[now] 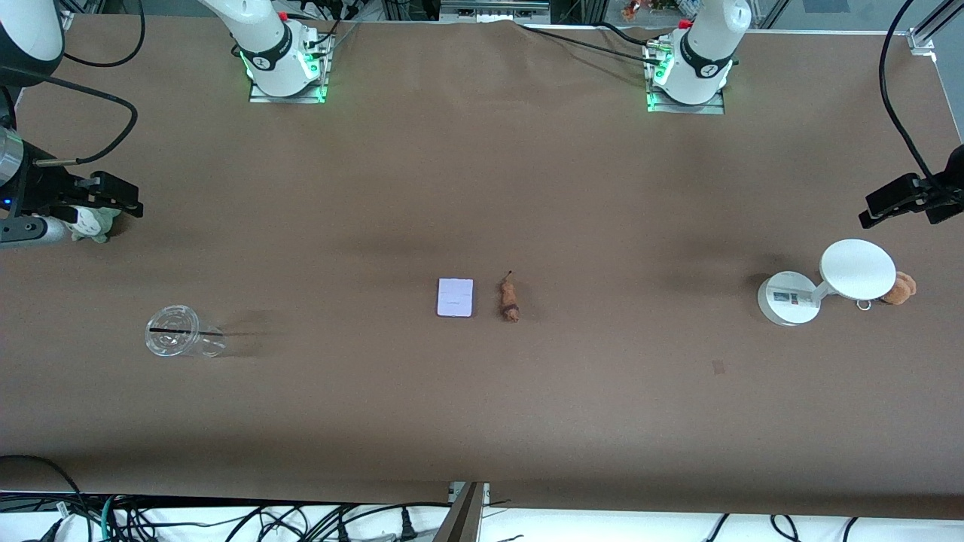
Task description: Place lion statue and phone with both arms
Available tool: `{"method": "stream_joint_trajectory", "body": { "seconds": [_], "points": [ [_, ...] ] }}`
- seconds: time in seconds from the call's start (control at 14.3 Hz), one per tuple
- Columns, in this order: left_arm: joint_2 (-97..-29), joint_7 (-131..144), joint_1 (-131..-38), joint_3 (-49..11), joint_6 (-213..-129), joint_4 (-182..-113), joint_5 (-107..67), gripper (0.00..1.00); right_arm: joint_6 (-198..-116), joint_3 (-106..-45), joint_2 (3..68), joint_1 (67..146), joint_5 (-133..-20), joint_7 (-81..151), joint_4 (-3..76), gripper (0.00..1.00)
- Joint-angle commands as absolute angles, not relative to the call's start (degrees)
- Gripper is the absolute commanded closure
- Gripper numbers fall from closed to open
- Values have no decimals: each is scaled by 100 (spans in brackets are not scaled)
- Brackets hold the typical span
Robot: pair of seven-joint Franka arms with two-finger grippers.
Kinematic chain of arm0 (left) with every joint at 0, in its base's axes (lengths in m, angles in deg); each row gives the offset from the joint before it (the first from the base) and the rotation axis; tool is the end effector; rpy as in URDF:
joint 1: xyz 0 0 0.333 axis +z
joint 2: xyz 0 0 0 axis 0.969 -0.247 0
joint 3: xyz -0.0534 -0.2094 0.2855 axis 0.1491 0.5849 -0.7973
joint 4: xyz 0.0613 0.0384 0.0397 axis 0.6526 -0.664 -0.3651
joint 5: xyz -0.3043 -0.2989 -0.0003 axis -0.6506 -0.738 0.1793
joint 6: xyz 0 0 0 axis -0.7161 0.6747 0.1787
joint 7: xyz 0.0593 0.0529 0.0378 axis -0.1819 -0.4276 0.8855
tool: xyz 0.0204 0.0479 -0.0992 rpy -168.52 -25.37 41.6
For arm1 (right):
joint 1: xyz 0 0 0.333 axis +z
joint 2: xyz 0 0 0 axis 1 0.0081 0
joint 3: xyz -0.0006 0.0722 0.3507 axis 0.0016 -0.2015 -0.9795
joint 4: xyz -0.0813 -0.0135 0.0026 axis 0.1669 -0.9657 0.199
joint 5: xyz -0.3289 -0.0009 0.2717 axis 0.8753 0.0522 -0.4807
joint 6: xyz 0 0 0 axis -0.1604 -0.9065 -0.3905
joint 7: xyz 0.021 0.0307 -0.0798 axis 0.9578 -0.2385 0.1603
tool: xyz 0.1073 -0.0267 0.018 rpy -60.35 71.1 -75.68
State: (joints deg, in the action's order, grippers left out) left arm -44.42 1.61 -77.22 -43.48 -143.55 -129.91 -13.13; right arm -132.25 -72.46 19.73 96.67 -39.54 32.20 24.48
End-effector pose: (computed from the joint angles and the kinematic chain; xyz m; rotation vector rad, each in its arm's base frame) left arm 0.6322 0.0439 0.6539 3.1196 0.1674 0.0156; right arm 0.6351 -0.0075 0.6035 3.1193 0.1760 -0.1182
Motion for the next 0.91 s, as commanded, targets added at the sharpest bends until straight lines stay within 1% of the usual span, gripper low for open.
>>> {"method": "stream_joint_trajectory", "body": {
  "seconds": [0.0,0.63,0.84],
  "points": [
    [-4521,-20,-7667,-4363,-14303,-12840,-1474,0,-13150,-7241,1980,9656,-3930,3223,2390,0],
    [-4600,-13,-7745,-4337,-14251,-12884,-1527,0,-13142,-7241,1989,9648,-3938,3223,2390,0],
    [-4872,189,-7903,-4057,-14303,-12876,-1632,0,-13150,-7241,1989,9656,-3938,3223,2390,0]
  ]
}}
